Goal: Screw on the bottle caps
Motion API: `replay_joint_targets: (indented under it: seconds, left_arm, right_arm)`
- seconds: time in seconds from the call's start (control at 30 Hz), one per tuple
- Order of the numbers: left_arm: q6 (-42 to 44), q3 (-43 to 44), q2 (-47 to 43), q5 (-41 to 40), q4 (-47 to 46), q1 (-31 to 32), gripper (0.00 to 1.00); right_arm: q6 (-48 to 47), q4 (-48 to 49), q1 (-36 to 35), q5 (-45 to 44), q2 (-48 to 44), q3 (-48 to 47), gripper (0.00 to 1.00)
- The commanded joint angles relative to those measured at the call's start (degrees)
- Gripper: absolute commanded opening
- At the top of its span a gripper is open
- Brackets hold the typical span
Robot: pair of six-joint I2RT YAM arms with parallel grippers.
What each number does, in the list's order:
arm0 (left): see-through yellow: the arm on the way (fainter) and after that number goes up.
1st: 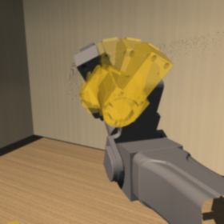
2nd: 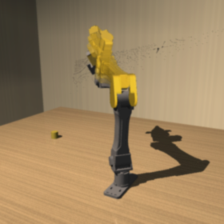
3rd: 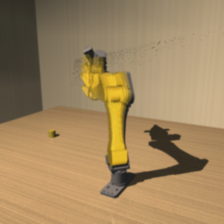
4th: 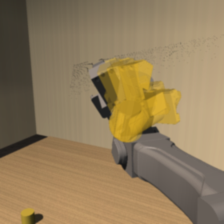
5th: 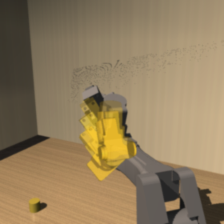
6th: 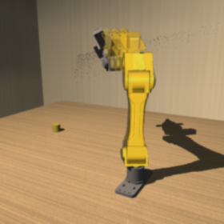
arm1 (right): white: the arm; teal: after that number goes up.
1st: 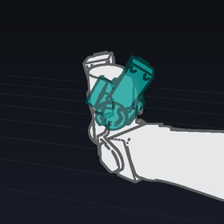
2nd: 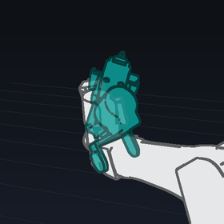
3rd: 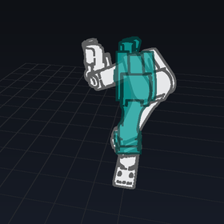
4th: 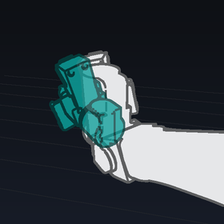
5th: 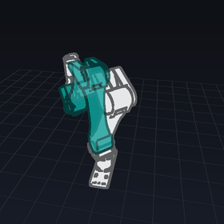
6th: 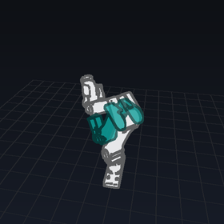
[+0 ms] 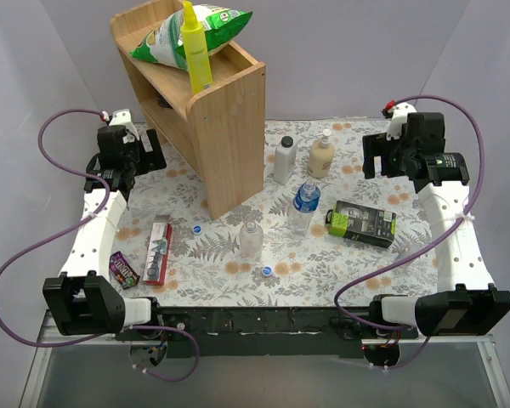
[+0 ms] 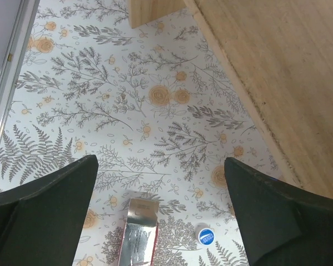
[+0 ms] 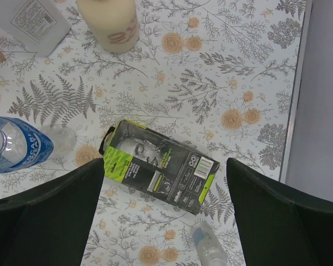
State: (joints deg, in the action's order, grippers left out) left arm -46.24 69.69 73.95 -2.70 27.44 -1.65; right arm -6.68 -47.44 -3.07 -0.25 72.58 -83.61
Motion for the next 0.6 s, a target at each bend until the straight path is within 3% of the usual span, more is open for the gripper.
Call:
replay_joint_targets:
  seconds: [0.0,0.1,0.2,0.37,0.57]
  left_arm:
    - [3.2,-0.9,-3.9,2.6,2.0,0.1,0.98]
    - [5.4,-3.5,-7.7,7.4,1.9,0.6,0.98]
    - [7.0,-5.6,-10.8,8.9,1.7,0.8,0.98]
    - [6.4,-8.4,-14.9,11.5,2.6,3.0,0.98]
    - [14.6,-13.6,-19.0,21.7,5.5,3.1,0.98]
  right_arm:
    - [-3.0,0.7,0.1,1.5,-0.8,-2.3,0.97]
    - [-11.1,1.3,0.2,7.3,-2.1,-3.2,0.96]
    - [-18.2,-2.0,-0.4,19.4,-2.6,-6.1,0.95]
    - [-24.0,-6.3,-14.1,20.1,-0.9,-10.3,0.94]
    - [-30.7,-4.6,-25.8,30.1,0.3,-7.4,0.91]
